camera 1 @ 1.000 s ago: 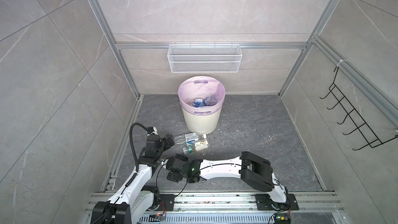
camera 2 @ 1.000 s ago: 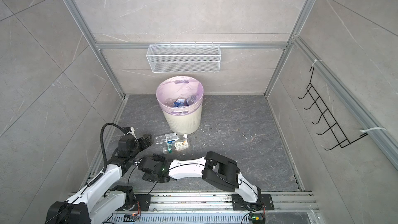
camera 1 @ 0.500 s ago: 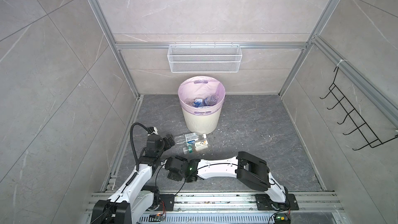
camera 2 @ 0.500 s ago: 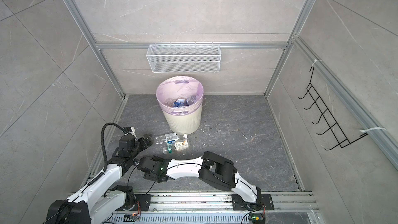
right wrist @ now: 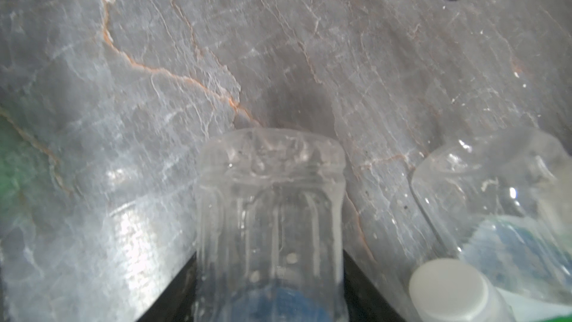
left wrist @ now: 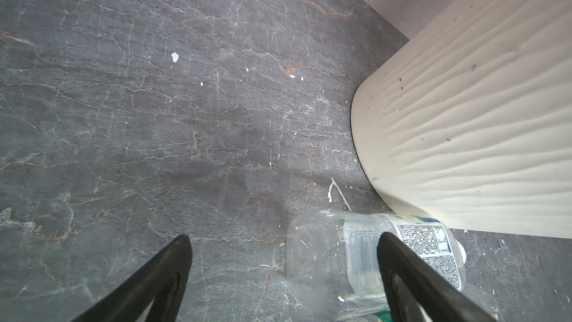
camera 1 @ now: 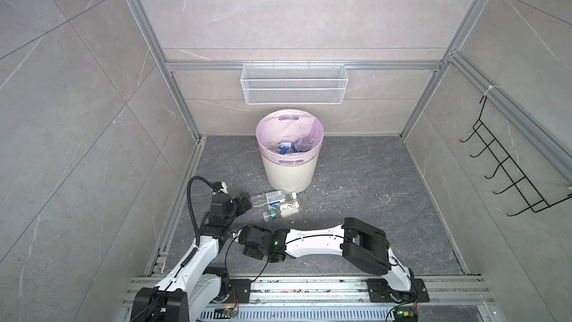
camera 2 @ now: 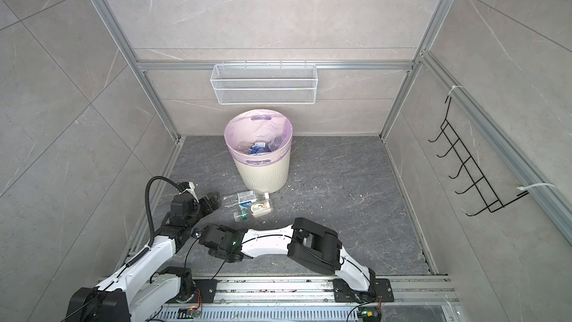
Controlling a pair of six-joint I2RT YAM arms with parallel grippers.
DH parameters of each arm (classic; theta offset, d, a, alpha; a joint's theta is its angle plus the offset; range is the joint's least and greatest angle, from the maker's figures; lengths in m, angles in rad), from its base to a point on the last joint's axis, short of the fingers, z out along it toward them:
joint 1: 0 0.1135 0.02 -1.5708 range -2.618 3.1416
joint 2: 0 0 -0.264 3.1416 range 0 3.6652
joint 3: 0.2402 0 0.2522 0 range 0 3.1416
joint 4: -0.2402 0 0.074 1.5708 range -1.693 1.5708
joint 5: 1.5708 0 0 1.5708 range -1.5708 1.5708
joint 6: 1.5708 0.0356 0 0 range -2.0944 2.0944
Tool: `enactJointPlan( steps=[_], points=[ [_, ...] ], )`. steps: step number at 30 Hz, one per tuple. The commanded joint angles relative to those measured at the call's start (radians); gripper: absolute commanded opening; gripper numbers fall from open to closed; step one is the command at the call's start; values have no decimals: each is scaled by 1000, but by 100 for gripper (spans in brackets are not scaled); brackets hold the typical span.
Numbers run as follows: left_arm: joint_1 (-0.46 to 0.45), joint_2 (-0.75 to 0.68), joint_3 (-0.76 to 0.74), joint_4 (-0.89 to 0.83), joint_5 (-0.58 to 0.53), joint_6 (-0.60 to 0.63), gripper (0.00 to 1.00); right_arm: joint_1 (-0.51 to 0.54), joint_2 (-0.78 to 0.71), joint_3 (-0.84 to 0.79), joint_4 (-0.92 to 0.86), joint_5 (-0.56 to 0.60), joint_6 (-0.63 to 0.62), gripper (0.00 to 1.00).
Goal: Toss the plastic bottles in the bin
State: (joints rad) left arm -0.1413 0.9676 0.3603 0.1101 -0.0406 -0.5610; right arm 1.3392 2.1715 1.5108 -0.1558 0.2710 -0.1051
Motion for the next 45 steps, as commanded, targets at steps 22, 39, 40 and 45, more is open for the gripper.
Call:
enactJointPlan(
  steps=[22, 39, 40, 45],
  points=[
    [-16, -21, -30, 175, 224, 83, 100, -19, -423, -465, 31, 121, 186, 43],
    [-114, -62, -49, 263, 300, 167, 100, -31, -751, -735, 104, 230, 349, 42],
    [-115, -61, -49, 264, 300, 170, 100, -31, -777, -759, 117, 249, 364, 42],
    [-119, -59, -49, 281, 322, 181, 100, -31, -884, -836, 127, 335, 415, 42]
  ],
)
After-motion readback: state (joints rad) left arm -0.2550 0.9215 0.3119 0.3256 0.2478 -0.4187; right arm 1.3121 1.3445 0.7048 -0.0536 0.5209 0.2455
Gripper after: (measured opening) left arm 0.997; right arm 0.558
